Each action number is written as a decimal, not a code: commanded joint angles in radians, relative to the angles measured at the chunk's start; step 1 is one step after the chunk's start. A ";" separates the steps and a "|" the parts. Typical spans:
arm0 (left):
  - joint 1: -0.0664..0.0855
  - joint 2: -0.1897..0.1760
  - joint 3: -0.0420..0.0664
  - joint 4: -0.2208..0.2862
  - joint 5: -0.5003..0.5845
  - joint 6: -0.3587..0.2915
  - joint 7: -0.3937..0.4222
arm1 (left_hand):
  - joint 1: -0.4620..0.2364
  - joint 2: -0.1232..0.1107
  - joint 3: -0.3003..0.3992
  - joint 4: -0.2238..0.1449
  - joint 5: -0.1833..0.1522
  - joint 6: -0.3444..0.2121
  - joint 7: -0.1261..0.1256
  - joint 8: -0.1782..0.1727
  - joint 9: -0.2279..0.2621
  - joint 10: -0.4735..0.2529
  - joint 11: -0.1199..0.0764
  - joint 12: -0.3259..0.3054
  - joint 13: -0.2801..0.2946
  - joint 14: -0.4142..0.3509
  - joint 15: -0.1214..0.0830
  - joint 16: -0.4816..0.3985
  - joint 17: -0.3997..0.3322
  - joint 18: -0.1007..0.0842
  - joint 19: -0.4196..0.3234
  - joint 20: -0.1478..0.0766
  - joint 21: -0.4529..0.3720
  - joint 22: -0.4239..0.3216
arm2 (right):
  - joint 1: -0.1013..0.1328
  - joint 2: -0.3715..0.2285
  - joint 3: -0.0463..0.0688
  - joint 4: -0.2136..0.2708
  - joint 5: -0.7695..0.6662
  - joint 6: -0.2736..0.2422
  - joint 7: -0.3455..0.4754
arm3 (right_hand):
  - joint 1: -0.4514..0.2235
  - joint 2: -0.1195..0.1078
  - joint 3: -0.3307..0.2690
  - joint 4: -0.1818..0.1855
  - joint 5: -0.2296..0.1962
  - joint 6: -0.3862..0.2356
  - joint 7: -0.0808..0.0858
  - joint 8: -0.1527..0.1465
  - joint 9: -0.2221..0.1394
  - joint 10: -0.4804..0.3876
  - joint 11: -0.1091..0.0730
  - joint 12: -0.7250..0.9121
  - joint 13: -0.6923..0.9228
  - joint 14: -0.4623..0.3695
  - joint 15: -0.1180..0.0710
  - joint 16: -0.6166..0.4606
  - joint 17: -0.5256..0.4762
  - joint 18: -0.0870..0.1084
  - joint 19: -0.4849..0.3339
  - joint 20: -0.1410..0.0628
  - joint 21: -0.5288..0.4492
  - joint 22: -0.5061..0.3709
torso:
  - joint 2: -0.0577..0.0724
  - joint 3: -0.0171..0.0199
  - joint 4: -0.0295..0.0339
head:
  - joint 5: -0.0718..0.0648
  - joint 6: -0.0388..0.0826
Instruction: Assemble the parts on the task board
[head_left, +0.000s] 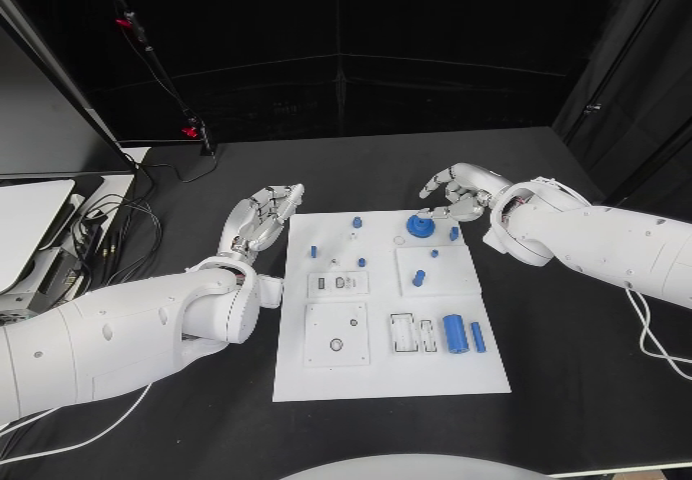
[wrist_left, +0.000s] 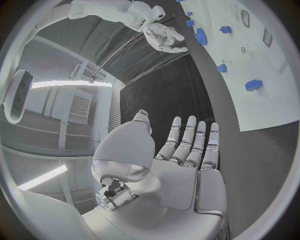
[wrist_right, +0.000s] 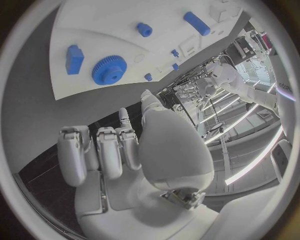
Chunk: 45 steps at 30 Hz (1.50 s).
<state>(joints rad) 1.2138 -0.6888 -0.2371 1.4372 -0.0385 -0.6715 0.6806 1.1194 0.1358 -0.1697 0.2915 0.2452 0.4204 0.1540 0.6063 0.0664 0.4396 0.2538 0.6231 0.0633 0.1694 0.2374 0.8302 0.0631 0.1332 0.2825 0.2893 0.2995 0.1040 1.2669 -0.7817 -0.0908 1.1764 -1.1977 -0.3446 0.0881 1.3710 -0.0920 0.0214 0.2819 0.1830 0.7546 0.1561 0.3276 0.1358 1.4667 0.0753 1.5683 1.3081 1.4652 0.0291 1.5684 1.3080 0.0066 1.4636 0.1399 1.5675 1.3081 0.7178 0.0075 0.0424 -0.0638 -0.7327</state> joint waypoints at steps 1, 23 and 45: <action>0.001 -0.002 0.001 0.001 -0.007 0.004 0.257 | 0.006 0.002 -0.006 0.000 0.005 0.008 0.135 -0.005 0.000 0.005 0.000 -0.001 0.000 0.006 -0.001 -0.001 0.000 -0.008 0.006 0.001 0.004 0.001 | -0.001 0.007 0.001 -0.005 -0.109 0.032 -0.086 | 0.008 -0.010 0.013 -0.001 0.008 -0.010 0.000 0.006 0.002 0.104 0.007 0.003 0.263 0.106 0.007 0.002 0.263 -0.007 0.107 0.005 0.003 0.263 | -0.001 -0.0004 -0.0005 | 0.004 -0.002; 0.000 -0.006 0.001 0.003 -0.007 0.003 0.255 | 0.007 0.003 -0.007 0.000 0.006 0.009 0.135 -0.005 0.000 0.006 0.001 -0.002 0.000 0.007 -0.001 -0.001 0.000 -0.008 0.005 0.001 0.003 0.000 | -0.007 0.053 0.001 -0.037 -0.184 0.086 -0.163 | 0.035 -0.026 0.054 -0.014 0.014 -0.025 -0.004 0.030 0.007 0.104 0.017 0.003 0.263 0.106 0.006 0.002 0.263 -0.007 0.107 0.008 0.003 0.263 | 0.000 -0.0009 -0.0008 | -0.001 -0.007; -0.001 -0.008 0.001 0.006 -0.007 0.001 0.254 | 0.008 0.005 -0.007 0.000 0.008 0.008 0.135 -0.006 0.000 0.006 0.001 -0.002 0.000 0.007 -0.001 -0.002 0.000 -0.009 0.008 0.001 0.006 0.001 | -0.011 0.069 0.001 -0.038 -0.190 0.120 -0.182 | 0.035 -0.029 0.065 -0.012 0.028 -0.023 -0.011 0.027 0.003 0.104 0.011 0.003 0.263 0.106 0.000 0.002 0.263 -0.007 0.107 0.003 0.003 0.263 | -0.001 -0.0007 0.0002 | 0.004 -0.018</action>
<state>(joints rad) 1.2116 -0.6965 -0.2371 1.4404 -0.0385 -0.6721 0.6806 1.1194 0.1358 -0.1697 0.2915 0.2490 0.4203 0.1540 0.6063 0.0664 0.4394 0.2536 0.6231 0.0632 0.1693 0.2374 0.8302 0.0631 0.1332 0.2824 0.2892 0.2993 0.1037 1.2543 -0.7136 -0.0905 1.1362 -1.3794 -0.2399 -0.0821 1.4044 -0.1167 0.0808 0.2717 0.2043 0.7296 0.1522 0.3524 0.1401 1.4668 0.0895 1.5683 1.3078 1.4667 0.0305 1.5683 1.3076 0.0071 1.4649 0.1414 1.5675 1.3077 0.7169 0.0060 0.0429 -0.0613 -0.7500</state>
